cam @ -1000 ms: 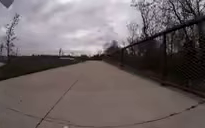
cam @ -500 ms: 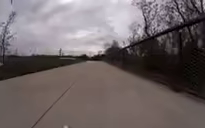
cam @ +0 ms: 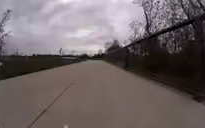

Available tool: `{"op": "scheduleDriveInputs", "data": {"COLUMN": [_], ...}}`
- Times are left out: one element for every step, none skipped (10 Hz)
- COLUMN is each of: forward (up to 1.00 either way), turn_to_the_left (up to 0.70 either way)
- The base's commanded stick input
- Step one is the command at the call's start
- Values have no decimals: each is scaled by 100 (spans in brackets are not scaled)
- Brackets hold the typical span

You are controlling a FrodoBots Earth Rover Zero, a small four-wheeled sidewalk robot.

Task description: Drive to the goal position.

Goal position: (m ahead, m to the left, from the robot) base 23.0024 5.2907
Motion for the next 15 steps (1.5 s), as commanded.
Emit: {"op": "scheduleDriveInputs", "data": {"forward": [100, 100, 100, 100, 100, 100, 100, 100, 100, 100, 100, 100, 100, 100, 100], "turn_to_the_left": [0, 0, 0, 0, 0, 0, 0, 0, 0, 0, 0, 0, 0, 0, 0]}}
